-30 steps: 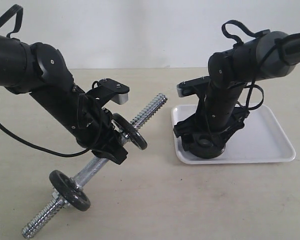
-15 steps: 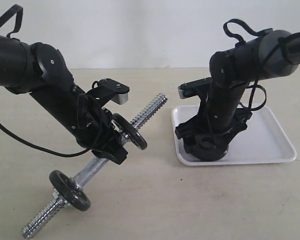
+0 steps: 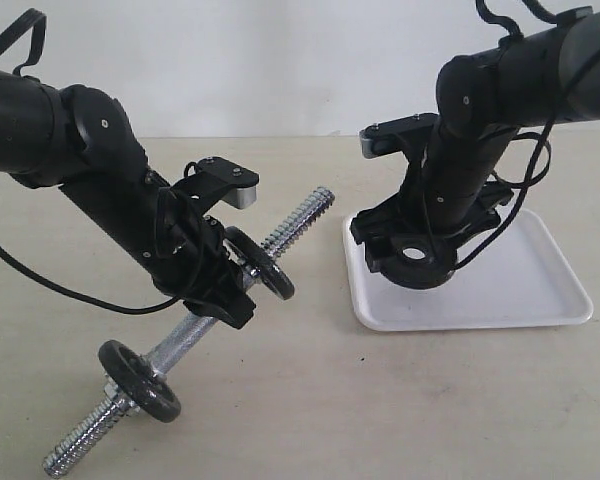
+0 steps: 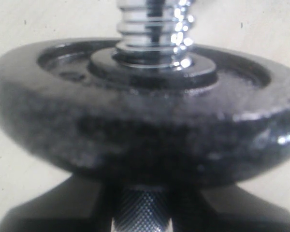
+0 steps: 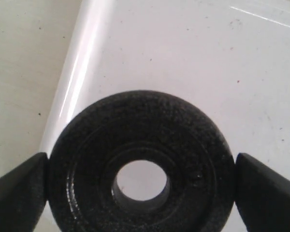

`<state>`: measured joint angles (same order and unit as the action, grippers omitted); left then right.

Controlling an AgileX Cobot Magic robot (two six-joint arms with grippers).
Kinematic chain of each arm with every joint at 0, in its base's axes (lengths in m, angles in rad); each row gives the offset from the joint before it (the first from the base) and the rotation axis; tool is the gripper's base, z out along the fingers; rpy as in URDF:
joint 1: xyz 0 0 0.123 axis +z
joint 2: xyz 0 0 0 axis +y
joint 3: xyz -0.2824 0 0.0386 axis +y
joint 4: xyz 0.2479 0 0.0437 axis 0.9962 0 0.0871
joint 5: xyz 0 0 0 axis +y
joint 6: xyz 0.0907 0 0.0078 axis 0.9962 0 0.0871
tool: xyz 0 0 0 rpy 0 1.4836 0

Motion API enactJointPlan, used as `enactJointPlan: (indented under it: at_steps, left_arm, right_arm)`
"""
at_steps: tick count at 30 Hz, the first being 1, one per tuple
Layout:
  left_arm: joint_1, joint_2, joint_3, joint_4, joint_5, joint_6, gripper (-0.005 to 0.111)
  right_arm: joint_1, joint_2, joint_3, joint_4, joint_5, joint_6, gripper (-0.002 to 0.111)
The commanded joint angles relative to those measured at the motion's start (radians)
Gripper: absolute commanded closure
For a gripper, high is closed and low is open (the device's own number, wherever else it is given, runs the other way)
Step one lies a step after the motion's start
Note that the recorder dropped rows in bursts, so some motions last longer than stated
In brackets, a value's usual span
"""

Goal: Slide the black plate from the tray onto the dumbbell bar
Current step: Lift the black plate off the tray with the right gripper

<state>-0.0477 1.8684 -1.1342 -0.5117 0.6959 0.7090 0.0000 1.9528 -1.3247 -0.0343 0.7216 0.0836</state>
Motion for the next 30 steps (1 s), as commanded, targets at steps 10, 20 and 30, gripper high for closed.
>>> enactJointPlan:
  at_steps: [10,20,30]
  left_arm:
    - [0.003,-0.068,-0.023,0.002,0.042,0.033,0.103]
    - [0.008,-0.124,-0.023,0.283,0.045,-0.085,0.103]
    - [0.008,-0.124,-0.023,0.299,0.043,-0.088,0.103]
  right_arm:
    - [-0.003,-0.027,-0.167,0.034,0.055,-0.038,0.100]
    - [-0.099,-0.040,-0.216,0.276,0.136,-0.204,0.100]
    - [-0.111,-0.051,-0.216,0.446,0.158,-0.341,0.100]
